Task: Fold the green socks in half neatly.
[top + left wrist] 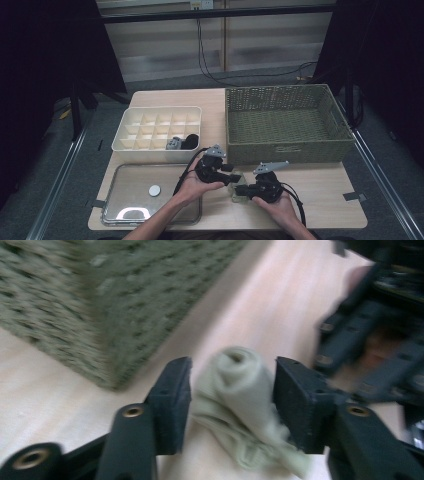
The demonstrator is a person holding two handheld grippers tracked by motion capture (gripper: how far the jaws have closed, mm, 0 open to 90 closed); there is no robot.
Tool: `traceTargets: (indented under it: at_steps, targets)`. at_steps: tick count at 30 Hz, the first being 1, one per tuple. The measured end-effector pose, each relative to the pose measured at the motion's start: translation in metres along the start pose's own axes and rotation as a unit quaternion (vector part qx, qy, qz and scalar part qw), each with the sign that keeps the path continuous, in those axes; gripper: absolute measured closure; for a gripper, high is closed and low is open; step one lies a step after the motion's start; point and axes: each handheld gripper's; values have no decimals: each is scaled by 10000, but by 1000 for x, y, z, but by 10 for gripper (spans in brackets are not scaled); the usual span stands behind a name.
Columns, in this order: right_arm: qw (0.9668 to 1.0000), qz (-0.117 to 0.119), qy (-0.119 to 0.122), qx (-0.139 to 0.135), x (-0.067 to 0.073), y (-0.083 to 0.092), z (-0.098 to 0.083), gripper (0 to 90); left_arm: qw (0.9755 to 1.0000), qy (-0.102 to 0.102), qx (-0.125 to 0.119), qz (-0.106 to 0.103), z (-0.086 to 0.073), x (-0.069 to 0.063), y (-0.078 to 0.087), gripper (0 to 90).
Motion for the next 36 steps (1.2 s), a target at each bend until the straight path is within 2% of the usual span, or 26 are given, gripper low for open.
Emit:
traceTargets:
  at_steps: [3,6,8,14,17,22,23,25,27,28,29,30,31,32,33,34,35,36]
  targets:
    - [10000,-6,47,64,0,2,0,856,9997,-33,224,-61,-8,4,-11,482]
    - [9999,-39,112,90,0,3,0,855,9997,32,203,-110,-9,5,-11,483]
    - [9998,-91,161,115,1,5,-1,853,9995,-45,294,-120,-11,6,-9,483]
    - [9991,-261,303,133,3,8,-3,847,9990,-53,396,-211,-14,6,-7,478]
    - [9990,-287,306,134,2,10,-3,844,9988,18,362,-327,-16,6,-7,474]
    - [9990,-298,324,117,2,10,-4,841,9984,46,428,-355,-20,6,-4,464]
    - [9989,-305,349,100,2,10,-4,841,9979,149,392,-491,-21,7,-4,465]
    - [9989,-306,354,91,2,10,-5,840,9973,259,432,-532,-23,7,-4,466]
    - [9986,-326,408,90,4,9,-5,839,9966,188,498,-628,-23,7,-3,466]
    - [9986,-332,408,88,4,9,-6,839,9966,170,573,-564,-23,6,-1,466]
    - [9986,-332,408,88,4,9,-6,839,9962,143,619,-594,-23,6,0,466]
    - [9985,-329,439,89,5,8,-5,839,9956,109,619,-689,-26,6,2,466]
    - [9985,-329,439,89,5,8,-5,839,9956,109,619,-689,-26,6,2,467]
    - [9984,-326,446,100,6,8,-5,838,9958,140,528,-735,-28,4,2,467]
    - [9984,-329,445,103,6,7,-5,838,9955,94,547,-769,-29,3,3,470]
    - [9984,-339,432,107,6,7,-5,839,9948,12,665,-773,-29,2,5,474]
    - [9984,-349,441,89,6,7,-5,840,9942,-147,716,-786,-31,-2,7,485]
    - [9984,-349,441,89,6,7,-5,840,9942,-147,716,-786,-31,-2,7,499]
Point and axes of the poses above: each handheld gripper's, and its own axes: y roughly backward along the jaws, z roughly out of its top, x roughly to its left, and after that the axes turned 2 degrees about -x, right-handed
